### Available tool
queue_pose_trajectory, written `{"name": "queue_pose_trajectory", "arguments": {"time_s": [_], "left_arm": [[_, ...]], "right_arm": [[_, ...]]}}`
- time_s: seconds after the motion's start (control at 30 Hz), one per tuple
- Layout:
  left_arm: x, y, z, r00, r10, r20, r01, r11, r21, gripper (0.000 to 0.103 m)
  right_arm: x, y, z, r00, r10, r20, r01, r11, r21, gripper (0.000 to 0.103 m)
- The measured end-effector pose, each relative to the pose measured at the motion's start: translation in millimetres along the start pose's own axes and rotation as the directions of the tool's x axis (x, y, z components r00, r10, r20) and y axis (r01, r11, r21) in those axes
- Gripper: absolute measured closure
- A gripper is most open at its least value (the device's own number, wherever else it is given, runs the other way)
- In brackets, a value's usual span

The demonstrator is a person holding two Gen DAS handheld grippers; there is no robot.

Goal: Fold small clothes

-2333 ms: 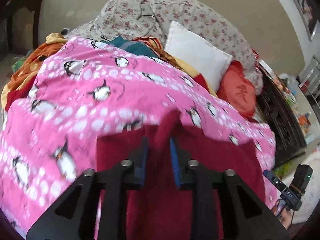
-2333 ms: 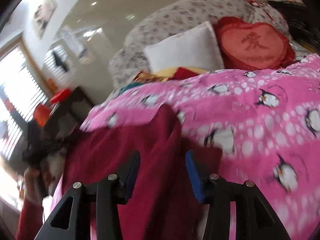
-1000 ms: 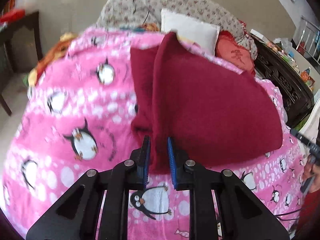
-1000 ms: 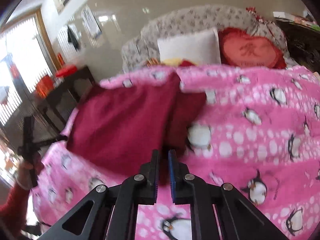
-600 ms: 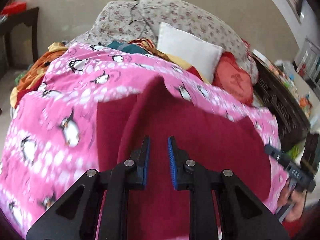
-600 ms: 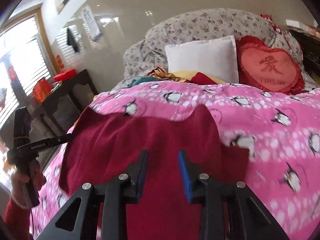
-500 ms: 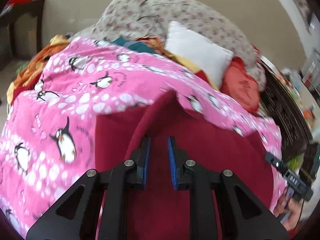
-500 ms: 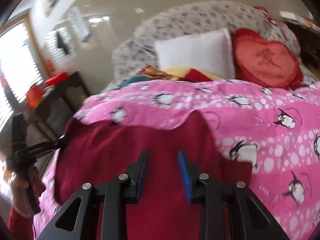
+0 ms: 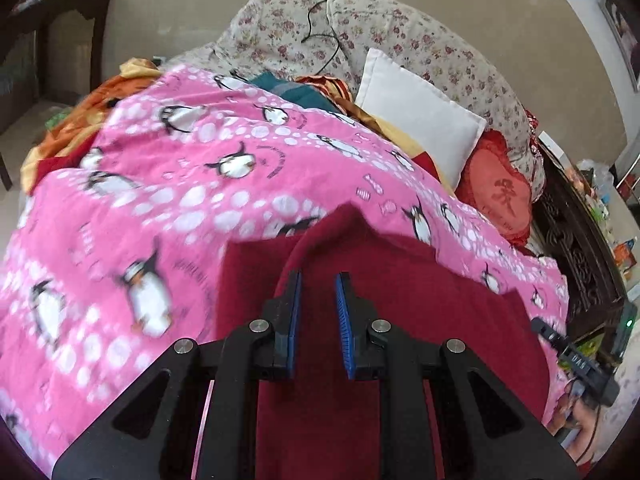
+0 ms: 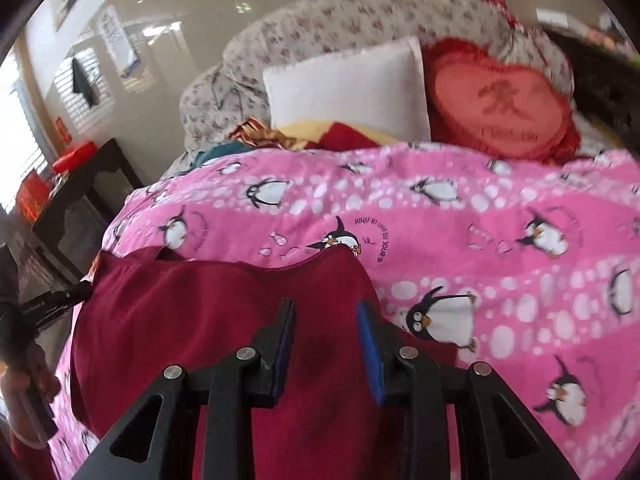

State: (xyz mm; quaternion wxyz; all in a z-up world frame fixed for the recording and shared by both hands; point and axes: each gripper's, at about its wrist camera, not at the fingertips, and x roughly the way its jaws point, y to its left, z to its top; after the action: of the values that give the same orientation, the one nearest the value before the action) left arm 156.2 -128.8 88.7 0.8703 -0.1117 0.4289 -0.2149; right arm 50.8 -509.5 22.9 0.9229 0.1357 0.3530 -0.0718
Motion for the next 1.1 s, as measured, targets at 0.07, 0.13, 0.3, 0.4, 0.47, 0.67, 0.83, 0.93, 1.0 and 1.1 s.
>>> {"name": "queue_pose_trajectory", "arguments": {"time_s": [0.07,0.13,0.3,0.4,0.47,0.67,0.83,0.93,1.0,1.1], "left_arm": [[-13.7,0.0,-12.8,1.0,0.014,0.013,-0.015,1.0,0.024,0.079],[-26.8,2.9,-28.7,1.0,0.009,0.02,-0.009,0.999,0.038,0.07],[-47.3,20.5,-64.6,0.999,-0.019,0.044,0.019,1.0,0.006,0.07],[-46.8,36.9,-77.9,0.997,-0.057,0.044,0.06,0.996,-0.069,0.048],[-42.3,46.4,-81.6,0.995,-0.09,0.05,0.096,0.988,-0.117,0.045],[-32.6,57.3,-78.9,0.988,-0.128,0.085,0.14,0.979,-0.151,0.037],[-6.6,66.3,-64.3,0.977,-0.21,0.023,0.211,0.959,-0.189,0.032],[4.8,66.0,-57.8,0.966,-0.257,0.005,0.253,0.946,-0.204,0.029],[10.3,60.2,-53.2,0.959,-0.282,0.001,0.277,0.94,-0.198,0.02],[15.8,52.1,-46.9,0.957,-0.291,-0.013,0.282,0.936,-0.209,0.012]], "right_arm": [[-11.1,2.1,-6.4,1.0,-0.002,0.016,0.002,1.0,-0.004,0.069],[-13.1,3.3,-14.1,1.0,0.015,0.004,-0.015,1.0,-0.012,0.064],[11.9,10.9,-34.7,0.996,-0.056,-0.065,0.051,0.996,-0.077,0.058],[-8.4,25.7,-27.2,0.998,-0.056,-0.023,0.055,0.996,-0.065,0.058],[-18.9,43.2,-21.8,1.0,0.006,-0.01,-0.007,0.998,-0.069,0.058],[-18.9,139.4,-17.2,0.98,0.189,-0.066,-0.198,0.961,-0.193,0.056],[3.0,183.1,-14.5,0.963,0.257,-0.087,-0.269,0.948,-0.172,0.056],[8.8,186.1,-24.2,0.959,0.265,-0.097,-0.278,0.946,-0.167,0.056],[12.8,182.2,-30.9,0.968,0.233,-0.093,-0.246,0.953,-0.178,0.056],[15.6,174.2,-33.0,0.976,0.207,-0.066,-0.216,0.957,-0.192,0.056]]}}
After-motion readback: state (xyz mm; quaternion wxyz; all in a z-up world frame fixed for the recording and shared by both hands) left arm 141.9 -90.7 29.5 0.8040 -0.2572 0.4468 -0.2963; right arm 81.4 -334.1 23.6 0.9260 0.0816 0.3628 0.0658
